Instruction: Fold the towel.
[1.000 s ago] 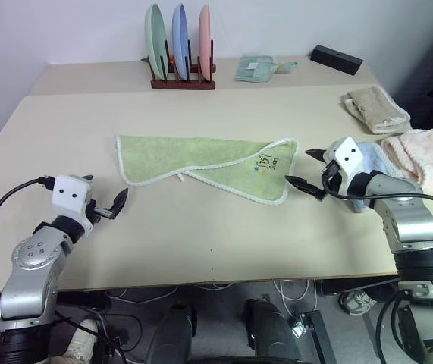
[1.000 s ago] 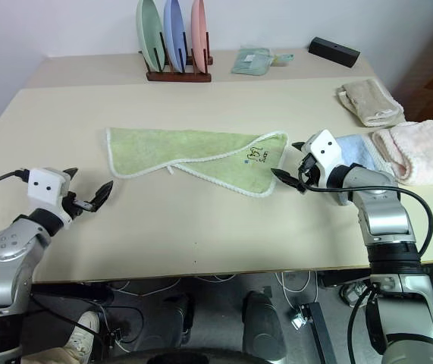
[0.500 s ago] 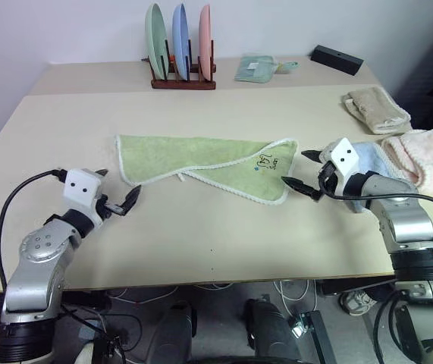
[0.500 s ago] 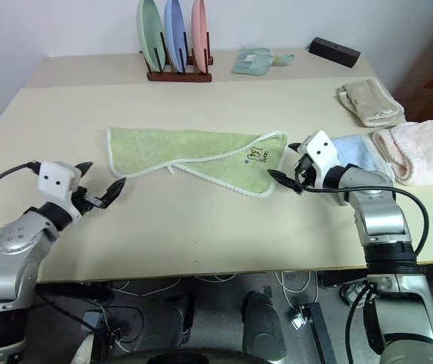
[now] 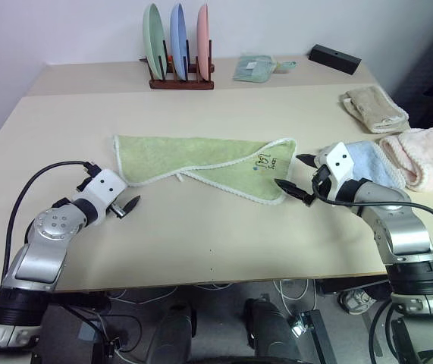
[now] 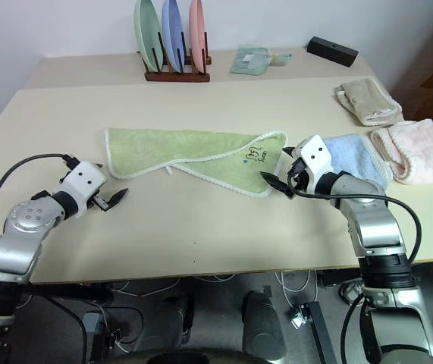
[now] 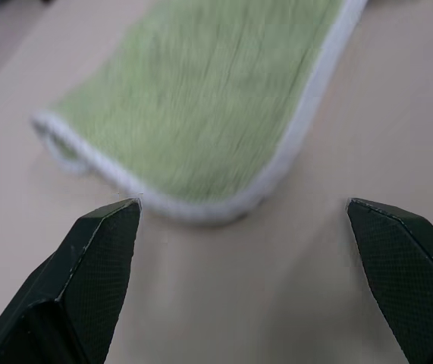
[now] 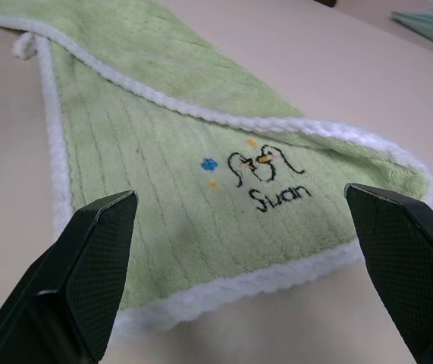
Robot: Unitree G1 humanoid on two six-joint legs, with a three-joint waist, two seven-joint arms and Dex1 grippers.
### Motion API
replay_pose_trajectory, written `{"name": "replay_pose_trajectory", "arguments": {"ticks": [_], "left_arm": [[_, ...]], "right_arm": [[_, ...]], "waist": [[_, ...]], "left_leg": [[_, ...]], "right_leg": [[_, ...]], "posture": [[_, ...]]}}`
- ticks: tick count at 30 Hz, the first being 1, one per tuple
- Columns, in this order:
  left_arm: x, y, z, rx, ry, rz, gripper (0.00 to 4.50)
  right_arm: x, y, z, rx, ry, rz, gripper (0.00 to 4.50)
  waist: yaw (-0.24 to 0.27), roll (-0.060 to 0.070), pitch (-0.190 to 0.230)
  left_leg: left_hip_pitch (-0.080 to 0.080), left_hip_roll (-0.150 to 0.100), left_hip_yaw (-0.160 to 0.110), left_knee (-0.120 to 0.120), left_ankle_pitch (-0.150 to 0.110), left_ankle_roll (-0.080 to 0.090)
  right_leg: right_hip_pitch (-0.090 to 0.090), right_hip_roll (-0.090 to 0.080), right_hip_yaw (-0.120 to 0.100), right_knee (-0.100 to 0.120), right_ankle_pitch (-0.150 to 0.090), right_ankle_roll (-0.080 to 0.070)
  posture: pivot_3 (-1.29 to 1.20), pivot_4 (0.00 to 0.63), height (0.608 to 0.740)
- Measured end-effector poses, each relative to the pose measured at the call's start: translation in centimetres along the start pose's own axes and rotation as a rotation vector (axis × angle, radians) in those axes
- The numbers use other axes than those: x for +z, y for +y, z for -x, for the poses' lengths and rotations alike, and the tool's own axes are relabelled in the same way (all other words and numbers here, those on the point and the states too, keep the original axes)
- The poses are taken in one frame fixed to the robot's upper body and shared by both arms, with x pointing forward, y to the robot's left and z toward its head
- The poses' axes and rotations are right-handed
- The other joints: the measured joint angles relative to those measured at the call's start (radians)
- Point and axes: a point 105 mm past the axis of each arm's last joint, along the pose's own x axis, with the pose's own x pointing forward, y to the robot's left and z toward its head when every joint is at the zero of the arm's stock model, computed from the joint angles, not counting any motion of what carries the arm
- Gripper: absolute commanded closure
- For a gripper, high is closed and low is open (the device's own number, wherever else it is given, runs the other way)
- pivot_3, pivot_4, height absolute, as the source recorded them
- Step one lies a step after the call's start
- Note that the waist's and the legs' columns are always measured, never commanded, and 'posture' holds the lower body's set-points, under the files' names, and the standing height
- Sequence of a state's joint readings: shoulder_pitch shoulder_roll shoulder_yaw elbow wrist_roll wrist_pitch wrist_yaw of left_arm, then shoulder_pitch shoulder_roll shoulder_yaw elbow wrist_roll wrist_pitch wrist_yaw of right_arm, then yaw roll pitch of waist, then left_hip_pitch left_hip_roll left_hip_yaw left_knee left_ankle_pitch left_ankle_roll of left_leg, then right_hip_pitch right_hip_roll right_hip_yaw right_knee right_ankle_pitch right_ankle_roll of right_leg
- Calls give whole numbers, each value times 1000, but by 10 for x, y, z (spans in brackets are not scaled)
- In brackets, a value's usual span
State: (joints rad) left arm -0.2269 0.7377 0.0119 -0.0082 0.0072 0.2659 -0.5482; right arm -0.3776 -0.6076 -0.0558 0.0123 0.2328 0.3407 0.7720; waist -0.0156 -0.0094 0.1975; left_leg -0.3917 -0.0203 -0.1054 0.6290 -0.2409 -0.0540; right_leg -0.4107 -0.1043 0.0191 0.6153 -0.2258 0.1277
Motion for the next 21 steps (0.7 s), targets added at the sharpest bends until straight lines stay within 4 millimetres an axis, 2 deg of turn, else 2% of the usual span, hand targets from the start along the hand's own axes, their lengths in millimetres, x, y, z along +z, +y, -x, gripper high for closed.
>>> {"name": "replay_pose_trajectory", "arguments": {"ticks": [8, 9, 10, 17, 21], "left_arm": [[6, 19, -32, 2, -13, -49, 46], [7, 19, -35, 0, -18, -54, 553], [8, 20, -38, -2, -21, -55, 874], [6, 7, -48, -49, -35, -53, 4452], [5, 6, -46, -53, -41, -66, 4452]], "right_arm": [[-3, 1, 5, -30, 2, -4, 0], [-4, 1, 5, -36, 2, -4, 0], [-2, 2, 5, -38, 0, -2, 0], [-2, 4, 7, -51, 0, -1, 0], [-1, 3, 7, -57, 2, 7, 0]], "waist": [[2, 0, 0], [2, 0, 0], [2, 0, 0], [1, 0, 0], [-2, 0, 0]], "left_leg": [[0, 0, 0, 0, 0, 0], [1, 0, 0, 0, 0, 0], [0, 0, 0, 0, 0, 0], [0, 0, 0, 0, 0, 0], [0, 0, 0, 0, 0, 0]], "right_leg": [[1, 0, 0, 0, 0, 0], [1, 0, 0, 0, 0, 0], [1, 0, 0, 1, 0, 0], [0, 0, 0, 1, 0, 0], [0, 0, 0, 1, 0, 0]], "posture": [[0, 150, 740], [0, 150, 740], [0, 150, 740], [0, 150, 740], [0, 150, 740]]}}
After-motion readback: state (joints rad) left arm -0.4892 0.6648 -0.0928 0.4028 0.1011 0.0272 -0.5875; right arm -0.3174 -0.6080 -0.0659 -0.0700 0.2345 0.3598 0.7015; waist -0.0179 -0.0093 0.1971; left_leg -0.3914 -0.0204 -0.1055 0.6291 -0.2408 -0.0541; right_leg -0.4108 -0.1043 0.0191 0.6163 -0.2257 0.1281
